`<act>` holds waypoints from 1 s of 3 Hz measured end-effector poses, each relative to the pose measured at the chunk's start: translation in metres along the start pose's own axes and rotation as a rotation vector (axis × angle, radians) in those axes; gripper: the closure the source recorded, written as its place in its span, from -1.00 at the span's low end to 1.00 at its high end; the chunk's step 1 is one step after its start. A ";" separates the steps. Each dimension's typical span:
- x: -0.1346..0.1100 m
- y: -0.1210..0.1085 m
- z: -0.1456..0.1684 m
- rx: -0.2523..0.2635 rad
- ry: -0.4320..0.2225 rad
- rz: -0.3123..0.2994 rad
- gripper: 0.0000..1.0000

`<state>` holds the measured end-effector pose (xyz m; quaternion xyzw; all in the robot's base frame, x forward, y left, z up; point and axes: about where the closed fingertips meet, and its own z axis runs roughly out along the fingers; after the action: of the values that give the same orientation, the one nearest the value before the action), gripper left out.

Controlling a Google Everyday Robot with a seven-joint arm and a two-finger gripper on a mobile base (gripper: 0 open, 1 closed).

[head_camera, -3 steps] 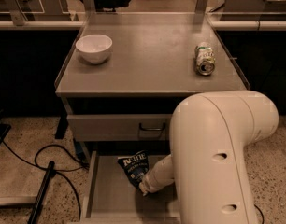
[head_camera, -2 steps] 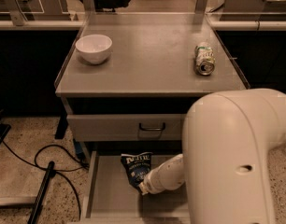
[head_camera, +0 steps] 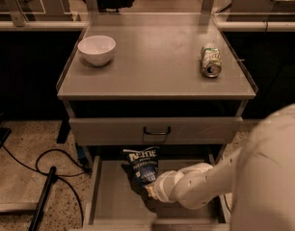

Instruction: Pick blue chip bag from middle drawer and place on counter

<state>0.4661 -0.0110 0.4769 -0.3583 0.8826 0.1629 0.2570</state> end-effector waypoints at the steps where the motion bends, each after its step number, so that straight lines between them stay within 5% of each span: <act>1: -0.012 0.000 -0.017 0.019 -0.026 -0.019 1.00; 3: 0.006 0.011 -0.041 0.021 0.030 0.003 1.00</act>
Offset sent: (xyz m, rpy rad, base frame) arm -0.0166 -0.0159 0.0310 -0.0308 0.0159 -0.0016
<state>0.4408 -0.0257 0.5082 -0.3566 0.8886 0.1485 0.2473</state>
